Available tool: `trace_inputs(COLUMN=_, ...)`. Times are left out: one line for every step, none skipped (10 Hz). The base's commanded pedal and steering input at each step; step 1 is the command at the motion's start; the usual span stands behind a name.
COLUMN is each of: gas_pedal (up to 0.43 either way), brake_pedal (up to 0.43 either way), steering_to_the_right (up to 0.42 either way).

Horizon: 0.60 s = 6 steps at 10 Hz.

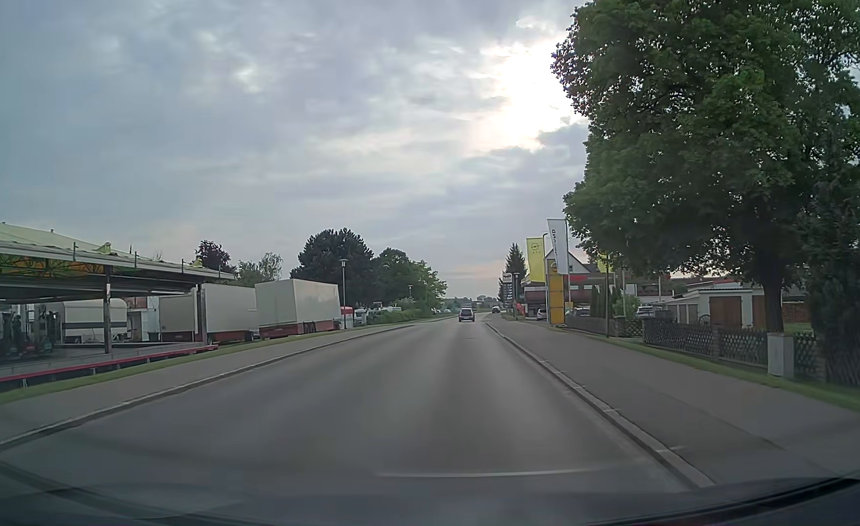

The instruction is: Follow the waypoints while adhering to traffic rules and regulations

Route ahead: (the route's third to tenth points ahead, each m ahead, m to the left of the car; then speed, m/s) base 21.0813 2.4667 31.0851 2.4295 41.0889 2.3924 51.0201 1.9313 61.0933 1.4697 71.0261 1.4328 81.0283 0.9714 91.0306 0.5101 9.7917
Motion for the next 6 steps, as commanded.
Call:
trace_inputs(gas_pedal=0.13, brake_pedal=0.0, steering_to_the_right=0.001)
trace_inputs(gas_pedal=0.13, brake_pedal=0.0, steering_to_the_right=0.001)
trace_inputs(gas_pedal=0.138, brake_pedal=0.0, steering_to_the_right=0.001)
trace_inputs(gas_pedal=0.15, brake_pedal=0.0, steering_to_the_right=0.001)
trace_inputs(gas_pedal=0.15, brake_pedal=0.0, steering_to_the_right=0.001)
trace_inputs(gas_pedal=0.15, brake_pedal=0.0, steering_to_the_right=0.001)
